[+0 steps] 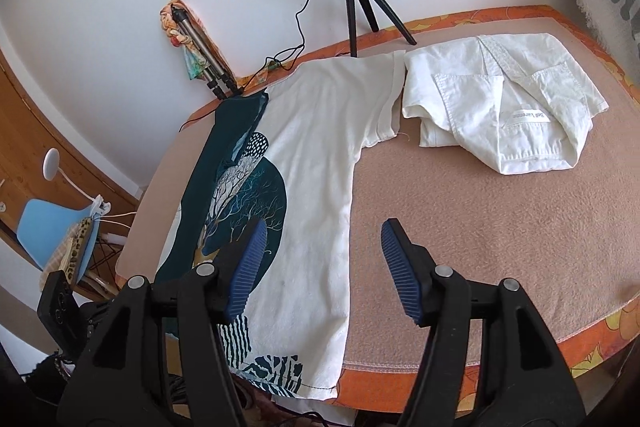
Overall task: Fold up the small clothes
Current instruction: 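Move both grippers to the cream side edge of the T-shirt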
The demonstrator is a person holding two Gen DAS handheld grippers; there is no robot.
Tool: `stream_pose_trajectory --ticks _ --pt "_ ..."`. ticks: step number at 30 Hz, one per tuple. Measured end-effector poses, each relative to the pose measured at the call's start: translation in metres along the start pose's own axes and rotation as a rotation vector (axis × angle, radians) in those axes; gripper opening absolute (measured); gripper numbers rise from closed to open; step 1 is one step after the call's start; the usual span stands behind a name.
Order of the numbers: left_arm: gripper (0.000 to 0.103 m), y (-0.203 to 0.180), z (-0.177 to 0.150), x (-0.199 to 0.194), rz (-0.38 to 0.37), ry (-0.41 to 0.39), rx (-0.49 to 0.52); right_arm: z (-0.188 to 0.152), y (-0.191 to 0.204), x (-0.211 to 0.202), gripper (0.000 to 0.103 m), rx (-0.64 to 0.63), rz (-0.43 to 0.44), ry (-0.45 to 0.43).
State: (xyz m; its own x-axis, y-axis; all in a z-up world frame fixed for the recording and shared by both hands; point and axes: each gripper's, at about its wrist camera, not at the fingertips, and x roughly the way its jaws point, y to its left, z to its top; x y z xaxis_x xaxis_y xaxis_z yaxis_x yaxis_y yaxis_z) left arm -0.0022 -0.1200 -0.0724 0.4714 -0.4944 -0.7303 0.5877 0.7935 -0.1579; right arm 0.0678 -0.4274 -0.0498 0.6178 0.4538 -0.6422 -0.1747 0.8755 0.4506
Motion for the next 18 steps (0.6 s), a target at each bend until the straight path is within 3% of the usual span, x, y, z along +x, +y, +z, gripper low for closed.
stream_pose_trajectory --ticks 11,18 --pt "0.049 -0.107 0.040 0.073 -0.077 -0.013 0.216 0.003 -0.079 -0.038 0.066 0.158 0.017 -0.064" --pt "0.049 -0.143 0.045 0.112 -0.079 0.043 0.286 0.011 -0.094 -0.042 0.066 0.160 0.018 -0.072"
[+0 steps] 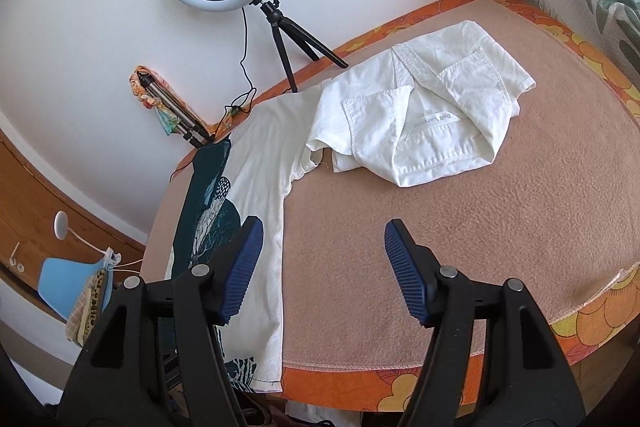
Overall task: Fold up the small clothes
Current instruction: 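Move both grippers to the cream side edge of the T-shirt, then grasp the cream hem with left gripper while right gripper grasps the sleeve edge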
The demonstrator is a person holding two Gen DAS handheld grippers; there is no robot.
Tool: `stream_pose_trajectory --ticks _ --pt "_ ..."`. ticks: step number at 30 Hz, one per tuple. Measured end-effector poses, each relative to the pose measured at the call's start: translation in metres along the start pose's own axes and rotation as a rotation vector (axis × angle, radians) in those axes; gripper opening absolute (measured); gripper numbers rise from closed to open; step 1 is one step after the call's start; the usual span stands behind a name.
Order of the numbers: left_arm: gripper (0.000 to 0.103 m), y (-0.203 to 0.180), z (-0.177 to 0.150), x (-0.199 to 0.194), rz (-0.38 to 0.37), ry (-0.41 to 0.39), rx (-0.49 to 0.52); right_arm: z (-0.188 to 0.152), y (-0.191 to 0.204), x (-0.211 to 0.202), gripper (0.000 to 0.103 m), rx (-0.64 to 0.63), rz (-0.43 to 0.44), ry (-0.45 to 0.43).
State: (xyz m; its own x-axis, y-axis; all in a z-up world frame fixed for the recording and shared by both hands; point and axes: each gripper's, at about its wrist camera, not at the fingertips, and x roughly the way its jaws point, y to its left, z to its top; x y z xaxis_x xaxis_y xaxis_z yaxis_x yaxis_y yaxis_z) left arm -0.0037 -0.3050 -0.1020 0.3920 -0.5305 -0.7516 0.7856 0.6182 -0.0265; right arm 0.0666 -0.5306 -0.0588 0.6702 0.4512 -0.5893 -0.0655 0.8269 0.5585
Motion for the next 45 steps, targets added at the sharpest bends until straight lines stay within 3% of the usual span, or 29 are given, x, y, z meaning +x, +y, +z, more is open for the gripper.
stream_pose_trajectory --ticks 11,15,18,26,32,37,45 --pt "0.047 -0.001 -0.007 0.023 0.071 0.048 -0.024 0.021 0.008 0.015 0.066 -0.040 0.006 0.011" --pt "0.017 0.010 -0.006 0.023 0.061 0.015 -0.068 0.035 0.011 0.033 0.066 -0.045 0.007 0.033" --pt "0.004 0.021 -0.006 0.024 0.023 -0.010 -0.117 0.053 0.018 0.053 0.066 -0.063 0.004 0.052" --pt "0.002 0.048 -0.014 0.011 -0.047 -0.089 -0.312 0.124 0.060 0.139 0.066 -0.184 -0.016 0.111" --pt "0.002 0.069 -0.019 -0.002 -0.061 -0.152 -0.440 0.167 0.069 0.226 0.066 -0.220 -0.135 0.168" --pt "0.001 0.076 -0.022 -0.007 -0.064 -0.171 -0.476 0.185 0.059 0.280 0.066 -0.228 -0.226 0.202" --pt "0.001 0.071 -0.024 -0.005 -0.066 -0.171 -0.460 0.186 0.055 0.328 0.066 -0.259 -0.266 0.274"
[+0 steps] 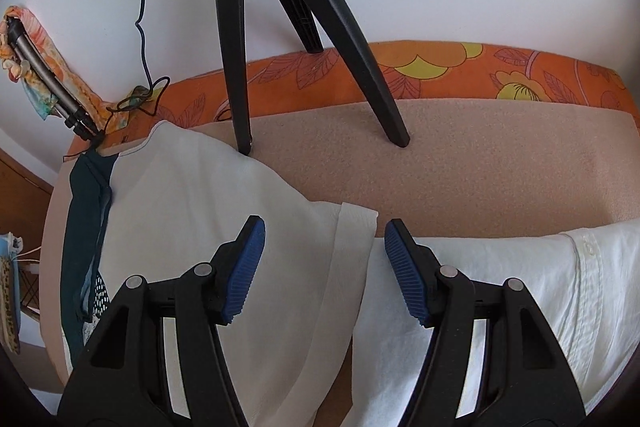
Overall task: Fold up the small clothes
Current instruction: 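Grasp the cream hem with left gripper while right gripper grasps the sleeve edge, then lift the cream side and fold it over the dark green fold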
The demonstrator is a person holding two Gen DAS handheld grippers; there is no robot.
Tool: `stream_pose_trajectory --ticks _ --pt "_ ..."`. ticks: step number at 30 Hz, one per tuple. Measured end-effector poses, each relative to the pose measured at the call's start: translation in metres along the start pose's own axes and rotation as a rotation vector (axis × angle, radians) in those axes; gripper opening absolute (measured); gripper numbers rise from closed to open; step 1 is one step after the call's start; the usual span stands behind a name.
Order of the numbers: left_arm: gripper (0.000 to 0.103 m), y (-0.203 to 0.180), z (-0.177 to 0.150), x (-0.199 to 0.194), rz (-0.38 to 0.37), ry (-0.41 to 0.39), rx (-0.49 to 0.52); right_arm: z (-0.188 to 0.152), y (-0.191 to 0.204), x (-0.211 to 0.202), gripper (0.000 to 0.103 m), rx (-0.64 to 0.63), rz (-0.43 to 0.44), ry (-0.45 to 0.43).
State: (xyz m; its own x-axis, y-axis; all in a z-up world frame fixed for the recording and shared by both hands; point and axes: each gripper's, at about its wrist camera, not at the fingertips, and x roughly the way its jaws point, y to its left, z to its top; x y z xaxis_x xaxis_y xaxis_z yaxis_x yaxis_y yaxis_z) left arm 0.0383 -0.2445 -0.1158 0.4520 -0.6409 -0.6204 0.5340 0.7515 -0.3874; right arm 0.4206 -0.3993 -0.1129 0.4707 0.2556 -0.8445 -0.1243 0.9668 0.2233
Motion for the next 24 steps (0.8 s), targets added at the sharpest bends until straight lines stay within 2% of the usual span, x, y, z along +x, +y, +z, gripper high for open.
stream_pose_trajectory --ticks 6,8,9,11,12,13,18,24 --pt "0.001 0.008 0.003 -0.010 -0.002 -0.034 -0.027 0.004 0.010 0.019 0.065 -0.052 -0.037 0.043" --pt "0.001 0.011 0.003 -0.011 -0.005 -0.040 -0.039 0.003 0.014 0.023 0.053 -0.070 -0.041 0.054" --pt "0.001 0.012 0.002 -0.011 -0.008 -0.042 -0.046 0.003 0.016 0.026 0.042 -0.074 -0.045 0.066" --pt "0.001 0.015 0.002 -0.012 -0.011 -0.048 -0.057 0.002 0.021 0.027 0.030 -0.094 -0.083 0.065" --pt "0.001 0.015 0.001 -0.014 -0.012 -0.053 -0.063 0.002 0.022 0.027 0.014 -0.098 -0.081 0.066" --pt "0.001 0.016 0.001 -0.016 -0.014 -0.058 -0.067 0.002 0.022 0.025 0.009 -0.091 -0.078 0.066" --pt "0.001 0.025 -0.004 -0.029 -0.001 -0.092 -0.104 0.009 0.039 0.003 0.007 -0.084 -0.096 0.012" --pt "0.001 0.033 -0.013 -0.052 0.035 -0.127 -0.142 0.021 0.094 -0.027 0.007 -0.152 -0.143 -0.029"
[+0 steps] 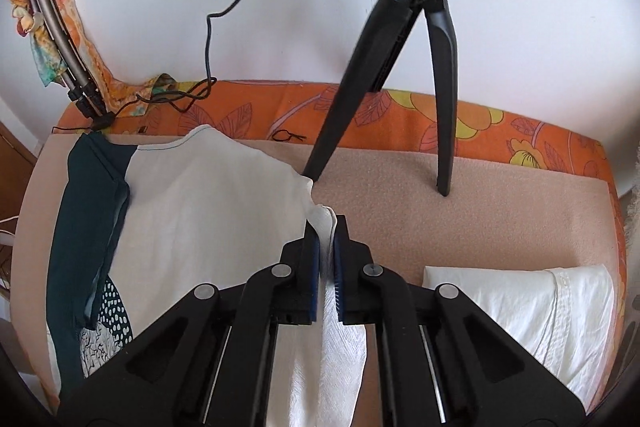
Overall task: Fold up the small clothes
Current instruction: 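Lift the cream side and fold it over the dark green fold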
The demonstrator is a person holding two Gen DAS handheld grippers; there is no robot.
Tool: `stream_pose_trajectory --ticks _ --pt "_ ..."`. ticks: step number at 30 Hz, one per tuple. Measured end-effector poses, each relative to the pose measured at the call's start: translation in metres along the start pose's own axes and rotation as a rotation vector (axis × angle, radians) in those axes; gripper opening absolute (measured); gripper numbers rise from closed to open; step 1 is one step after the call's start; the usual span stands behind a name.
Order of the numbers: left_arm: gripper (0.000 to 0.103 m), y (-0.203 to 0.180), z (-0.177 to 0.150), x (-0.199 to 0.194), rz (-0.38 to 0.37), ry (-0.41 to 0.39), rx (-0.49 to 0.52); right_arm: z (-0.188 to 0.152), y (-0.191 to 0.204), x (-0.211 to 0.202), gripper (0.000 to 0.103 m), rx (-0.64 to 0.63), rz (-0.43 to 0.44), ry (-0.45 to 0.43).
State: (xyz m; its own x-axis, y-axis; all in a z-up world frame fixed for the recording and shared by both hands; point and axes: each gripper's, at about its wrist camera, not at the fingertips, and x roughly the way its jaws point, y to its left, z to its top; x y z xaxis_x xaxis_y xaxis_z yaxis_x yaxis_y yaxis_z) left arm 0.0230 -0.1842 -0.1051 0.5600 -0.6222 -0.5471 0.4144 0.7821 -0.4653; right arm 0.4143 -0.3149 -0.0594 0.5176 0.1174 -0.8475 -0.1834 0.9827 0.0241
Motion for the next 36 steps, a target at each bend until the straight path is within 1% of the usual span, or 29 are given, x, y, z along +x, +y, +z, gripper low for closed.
stream_pose_trajectory --ticks 4,9,13,16,20,22,23,24,26,27,28,30,32,34,36 --pt "0.001 0.009 -0.007 -0.018 0.029 -0.023 -0.031 0.014 0.039 -0.016 0.007 -0.018 -0.016 -0.015" --pt "0.001 0.032 -0.020 -0.039 0.068 -0.046 -0.114 0.025 0.101 -0.017 0.007 -0.066 -0.044 -0.016" --pt "0.001 0.050 -0.028 -0.050 0.098 -0.062 -0.167 0.027 0.149 -0.005 0.007 -0.101 -0.061 0.002" --pt "0.001 0.060 -0.030 -0.056 0.105 -0.076 -0.190 0.026 0.182 0.007 0.007 -0.140 -0.078 0.018" --pt "0.001 0.068 -0.035 -0.058 0.109 -0.070 -0.209 0.028 0.217 0.025 0.007 -0.170 -0.095 0.044" --pt "0.001 0.071 -0.037 -0.057 0.113 -0.061 -0.215 0.029 0.230 0.035 0.007 -0.177 -0.082 0.064" --pt "0.001 0.073 -0.038 -0.057 0.112 -0.058 -0.220 0.029 0.235 0.039 0.007 -0.178 -0.056 0.082" --pt "0.001 0.074 -0.039 -0.057 0.108 -0.055 -0.226 0.029 0.238 0.041 0.007 -0.177 -0.024 0.093" --pt "0.001 0.074 -0.038 -0.058 0.101 -0.055 -0.229 0.027 0.240 0.038 0.019 -0.150 0.017 0.100" --pt "0.001 0.073 -0.038 -0.058 0.101 -0.051 -0.225 0.026 0.238 0.031 0.034 -0.139 0.055 0.087" --pt "0.001 0.073 -0.037 -0.058 0.099 -0.048 -0.220 0.025 0.235 0.023 0.047 -0.134 0.085 0.073" --pt "0.001 0.071 -0.038 -0.059 0.103 -0.049 -0.216 0.020 0.222 0.003 0.050 -0.116 0.117 0.032" --pt "0.001 0.070 -0.038 -0.061 0.101 -0.054 -0.211 0.010 0.200 -0.012 0.050 -0.070 0.169 0.028" --pt "0.001 0.070 -0.037 -0.063 0.105 -0.060 -0.210 -0.008 0.179 -0.021 0.050 -0.030 0.212 0.053" --pt "0.004 0.069 -0.037 -0.066 0.112 -0.062 -0.209 -0.034 0.168 -0.024 0.051 -0.026 0.245 0.088"
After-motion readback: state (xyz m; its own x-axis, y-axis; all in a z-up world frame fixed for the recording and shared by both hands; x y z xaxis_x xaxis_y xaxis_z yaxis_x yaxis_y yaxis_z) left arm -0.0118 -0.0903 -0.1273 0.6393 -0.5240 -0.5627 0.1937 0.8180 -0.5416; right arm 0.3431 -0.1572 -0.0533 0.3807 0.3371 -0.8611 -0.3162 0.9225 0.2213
